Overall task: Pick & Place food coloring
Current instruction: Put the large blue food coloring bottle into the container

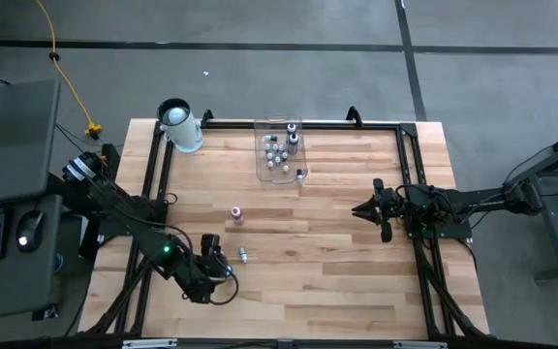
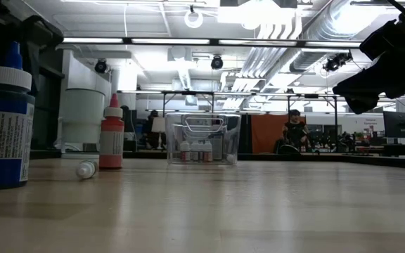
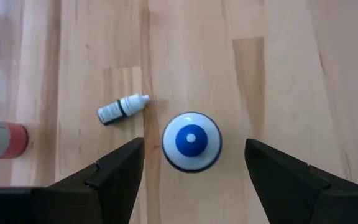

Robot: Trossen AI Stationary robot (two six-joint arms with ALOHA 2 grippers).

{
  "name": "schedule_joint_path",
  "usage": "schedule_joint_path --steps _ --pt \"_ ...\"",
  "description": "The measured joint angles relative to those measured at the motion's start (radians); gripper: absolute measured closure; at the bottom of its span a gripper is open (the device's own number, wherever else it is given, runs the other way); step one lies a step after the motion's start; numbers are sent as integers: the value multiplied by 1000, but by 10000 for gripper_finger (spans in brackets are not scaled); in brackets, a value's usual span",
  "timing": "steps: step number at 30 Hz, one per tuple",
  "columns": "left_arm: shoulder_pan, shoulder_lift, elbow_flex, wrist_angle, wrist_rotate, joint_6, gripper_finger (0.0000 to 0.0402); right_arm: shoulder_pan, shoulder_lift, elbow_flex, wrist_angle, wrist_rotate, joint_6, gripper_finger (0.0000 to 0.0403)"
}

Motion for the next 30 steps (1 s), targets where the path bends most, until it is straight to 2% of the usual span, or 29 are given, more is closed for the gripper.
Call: schedule_joint_path --steps 6,15,30 --pt "0 -2 0 -1 -36 2 128 0 0 0 0 0 0 354" --pt "0 -2 0 13 -7 2 131 0 0 0 0 0 0 352" --pt "0 -2 0 11 -13 2 238 0 0 0 0 0 0 353"
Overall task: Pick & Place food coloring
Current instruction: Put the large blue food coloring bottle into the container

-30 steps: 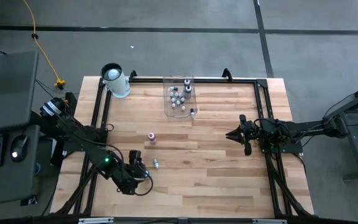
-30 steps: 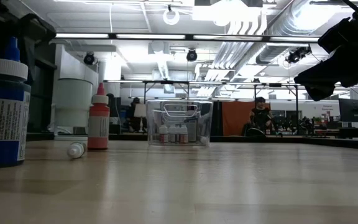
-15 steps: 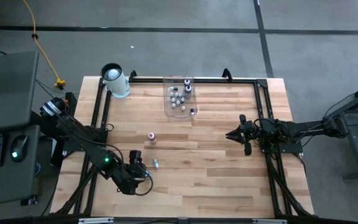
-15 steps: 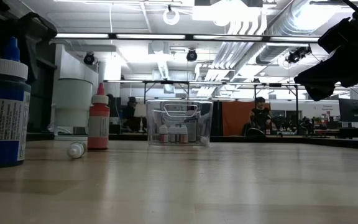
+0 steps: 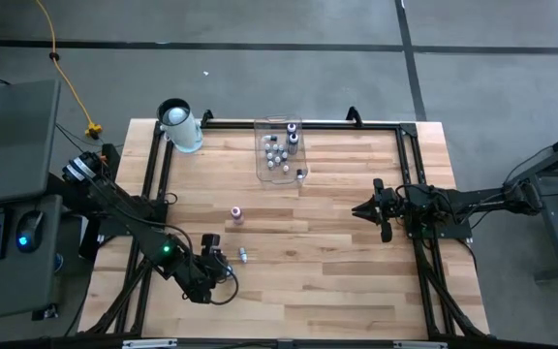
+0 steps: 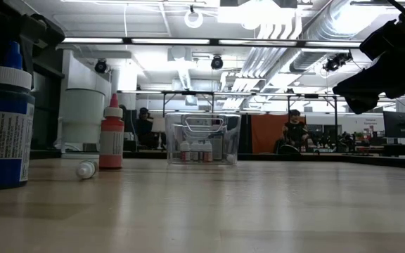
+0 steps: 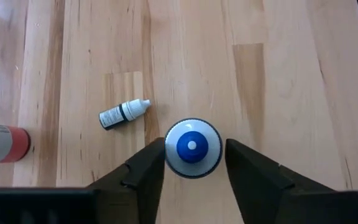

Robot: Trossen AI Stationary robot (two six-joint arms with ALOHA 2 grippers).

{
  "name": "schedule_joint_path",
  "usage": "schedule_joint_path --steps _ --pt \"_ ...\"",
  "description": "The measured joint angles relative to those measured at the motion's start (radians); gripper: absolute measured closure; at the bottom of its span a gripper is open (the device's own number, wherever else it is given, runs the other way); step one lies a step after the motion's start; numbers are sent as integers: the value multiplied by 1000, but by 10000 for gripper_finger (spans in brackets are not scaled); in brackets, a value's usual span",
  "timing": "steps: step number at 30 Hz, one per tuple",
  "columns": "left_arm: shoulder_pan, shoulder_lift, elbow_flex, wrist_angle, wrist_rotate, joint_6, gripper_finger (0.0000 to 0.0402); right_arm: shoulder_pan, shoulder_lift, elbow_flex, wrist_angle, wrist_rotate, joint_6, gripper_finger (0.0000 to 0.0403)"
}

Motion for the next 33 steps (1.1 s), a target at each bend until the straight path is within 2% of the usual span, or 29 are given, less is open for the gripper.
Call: schedule_joint_path --steps 14,27,33 --pt "0 0 0 4 -4 -3 289 0 0 0 0 0 0 352" --pt "0 0 1 3 -11 -16 295 0 0 0 0 0 0 351" --pt "0 -48 14 -5 1 -45 295 0 0 0 0 0 0 354"
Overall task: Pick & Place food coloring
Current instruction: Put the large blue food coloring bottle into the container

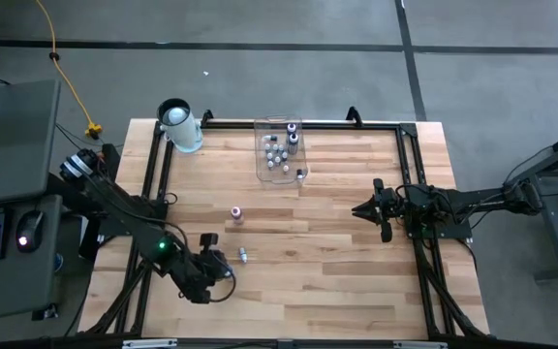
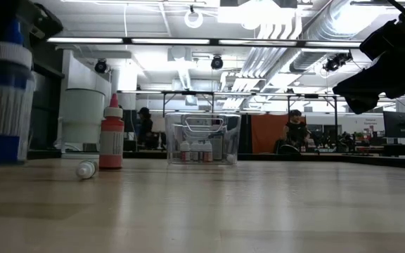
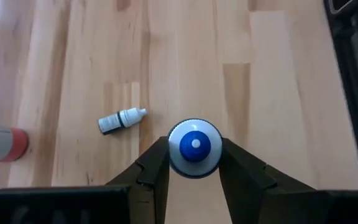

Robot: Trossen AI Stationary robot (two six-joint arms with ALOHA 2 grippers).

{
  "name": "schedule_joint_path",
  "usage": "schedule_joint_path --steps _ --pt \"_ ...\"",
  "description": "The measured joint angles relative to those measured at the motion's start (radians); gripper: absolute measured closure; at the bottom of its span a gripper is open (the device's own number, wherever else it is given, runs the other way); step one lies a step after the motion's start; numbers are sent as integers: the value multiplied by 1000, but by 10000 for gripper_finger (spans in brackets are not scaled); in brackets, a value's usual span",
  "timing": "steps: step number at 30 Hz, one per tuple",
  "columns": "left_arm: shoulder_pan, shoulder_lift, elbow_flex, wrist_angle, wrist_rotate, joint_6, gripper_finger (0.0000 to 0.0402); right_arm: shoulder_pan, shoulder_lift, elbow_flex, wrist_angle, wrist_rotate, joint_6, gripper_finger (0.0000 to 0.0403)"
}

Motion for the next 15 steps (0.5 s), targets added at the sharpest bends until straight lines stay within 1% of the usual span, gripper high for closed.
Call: schedule_joint_path --steps 3,8,11,15 --pt "3 -33 23 -14 -24 -8 295 0 0 0 0 0 0 352" --pt "66 -83 72 -59 -26 -8 296 0 0 0 0 0 0 351" --pt "126 -101 125 -73 -26 36 296 0 0 0 0 0 0 353" --pt "231 -103 217 -138 -21 139 296 0 -1 0 0 0 0 354"
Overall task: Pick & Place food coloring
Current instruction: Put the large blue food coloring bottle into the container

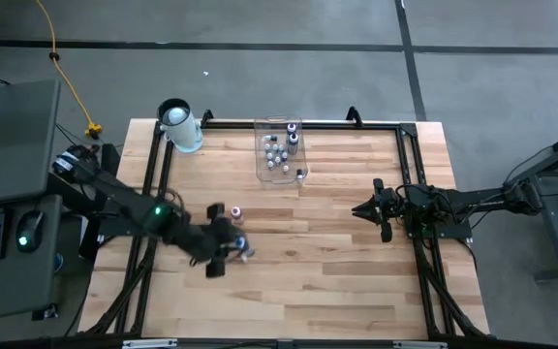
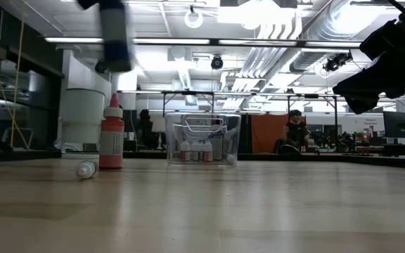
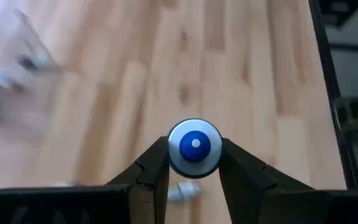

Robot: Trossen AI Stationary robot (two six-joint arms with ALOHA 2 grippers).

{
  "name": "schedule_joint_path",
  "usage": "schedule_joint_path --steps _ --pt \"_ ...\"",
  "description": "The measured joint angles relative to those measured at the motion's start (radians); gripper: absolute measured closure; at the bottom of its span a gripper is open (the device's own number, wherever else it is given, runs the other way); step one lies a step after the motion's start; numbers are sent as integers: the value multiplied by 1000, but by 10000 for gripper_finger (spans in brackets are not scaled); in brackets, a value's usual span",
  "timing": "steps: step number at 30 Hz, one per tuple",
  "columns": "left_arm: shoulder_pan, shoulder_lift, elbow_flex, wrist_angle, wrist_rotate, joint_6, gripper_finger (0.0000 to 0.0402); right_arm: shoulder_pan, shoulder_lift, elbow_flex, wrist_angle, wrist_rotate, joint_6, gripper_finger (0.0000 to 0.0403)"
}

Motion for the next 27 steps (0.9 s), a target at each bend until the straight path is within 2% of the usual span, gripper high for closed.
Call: schedule_joint_path --steps 5,8,14,20,23,27 --pt "147 -1 110 -40 -1 121 296 0 0 0 0 0 0 350" --pt "234 -1 153 -42 -39 160 296 0 0 0 0 0 0 351" --pt "388 4 178 -40 -163 165 296 0 0 0 0 0 0 354" --pt "510 37 178 0 -241 158 296 0 0 0 0 0 0 350" --pt "576 67 178 71 -218 166 296 0 0 0 0 0 0 351" --pt "675 106 178 142 -76 206 296 0 0 0 0 0 0 354"
